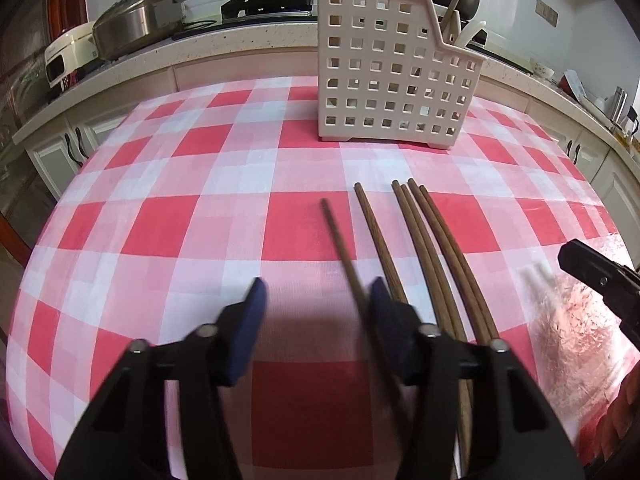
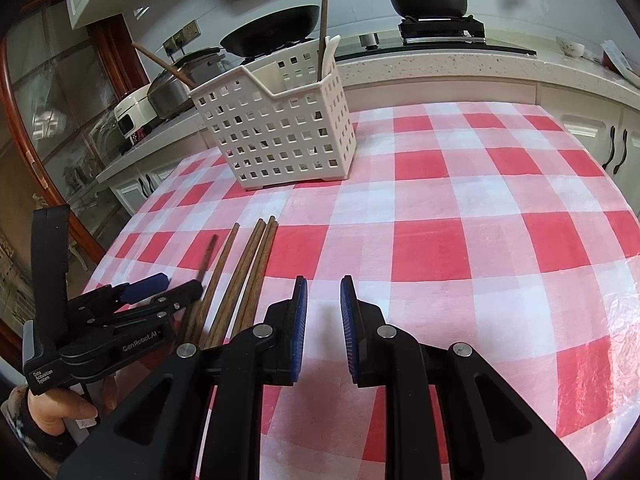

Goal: Organize utensils
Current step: 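Move both open grippers down to the wooden chopsticks on the cloth, then close the left gripper on one chopstick while the right gripper grasps another chopstick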

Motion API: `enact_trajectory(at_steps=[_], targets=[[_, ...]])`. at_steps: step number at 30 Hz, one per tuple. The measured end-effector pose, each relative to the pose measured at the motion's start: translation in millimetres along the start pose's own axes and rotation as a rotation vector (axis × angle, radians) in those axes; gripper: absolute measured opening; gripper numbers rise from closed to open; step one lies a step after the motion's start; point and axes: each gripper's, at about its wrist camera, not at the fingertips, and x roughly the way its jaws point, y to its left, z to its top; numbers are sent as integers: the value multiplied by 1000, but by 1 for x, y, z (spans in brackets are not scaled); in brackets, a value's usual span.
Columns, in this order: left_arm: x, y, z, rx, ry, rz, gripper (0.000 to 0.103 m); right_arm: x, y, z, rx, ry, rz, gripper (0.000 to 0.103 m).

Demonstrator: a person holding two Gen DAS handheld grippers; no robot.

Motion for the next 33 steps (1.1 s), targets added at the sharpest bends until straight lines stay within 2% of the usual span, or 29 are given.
enact_trajectory(at_steps=[4,11,12,13,18,23,33], targets=[[-1,-1,1,11,-5,-23,30,0,0,1,5,-1,0,19],[5,2,7,29,-5,-44,26,6,6,5,-22,14,-1,19],[5,2,6,36,-6,-44,14,7,8,6,-26,15,-1,19],[5,2,6,38,-5,-51,9,8,9,7,-29,17,-1,19],[1,14,3,32,1,-120,5,15,15,7,-40,34,-10,19],[-7,34,-1,-10,0,-148,5,28,28,7,-74,77,-11,19],[-23,66,-3,-67,-51,-130,5,50,57,15,-134,114,-58,19]])
